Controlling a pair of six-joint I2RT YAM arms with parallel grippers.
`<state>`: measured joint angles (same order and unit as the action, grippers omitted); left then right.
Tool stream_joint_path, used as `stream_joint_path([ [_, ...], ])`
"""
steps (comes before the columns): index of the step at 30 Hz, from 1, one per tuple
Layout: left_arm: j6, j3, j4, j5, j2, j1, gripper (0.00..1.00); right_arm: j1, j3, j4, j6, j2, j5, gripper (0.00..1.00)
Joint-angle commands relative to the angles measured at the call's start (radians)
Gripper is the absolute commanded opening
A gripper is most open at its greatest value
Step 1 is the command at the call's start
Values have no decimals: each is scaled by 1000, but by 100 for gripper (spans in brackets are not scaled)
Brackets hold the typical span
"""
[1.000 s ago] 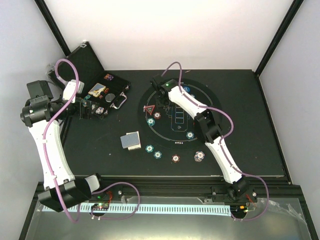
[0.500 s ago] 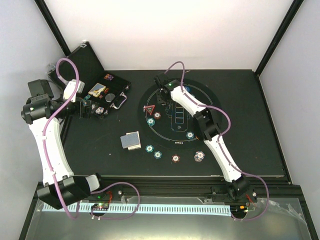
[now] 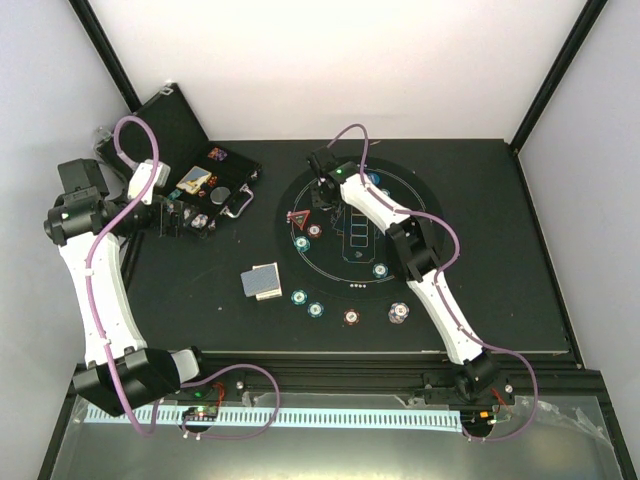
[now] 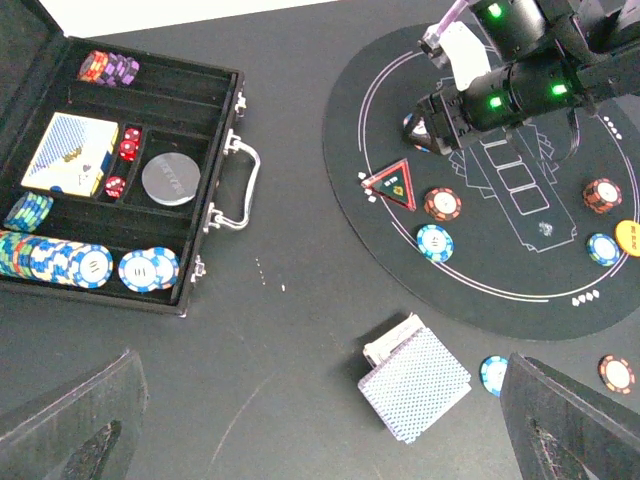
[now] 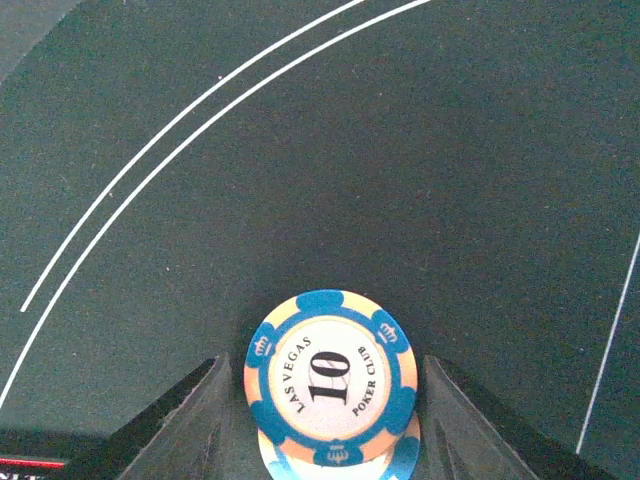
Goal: Distribute texas hold em gaming equipment
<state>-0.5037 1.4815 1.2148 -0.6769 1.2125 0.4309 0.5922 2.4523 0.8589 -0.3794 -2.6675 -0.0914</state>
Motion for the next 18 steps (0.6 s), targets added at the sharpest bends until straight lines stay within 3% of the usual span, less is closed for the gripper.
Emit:
stream_joint_path([
  [1, -24, -21, -16, -1, -6, 8, 99, -1, -22, 3, 9, 22, -4, 54],
  [12, -28, -22, -13, 2, -7, 7, 99, -2, -48, 11, 62, 92, -70, 60],
  [18, -25, -19, -13, 4, -4, 7, 99, -2, -38, -6, 77, 55, -23, 66],
])
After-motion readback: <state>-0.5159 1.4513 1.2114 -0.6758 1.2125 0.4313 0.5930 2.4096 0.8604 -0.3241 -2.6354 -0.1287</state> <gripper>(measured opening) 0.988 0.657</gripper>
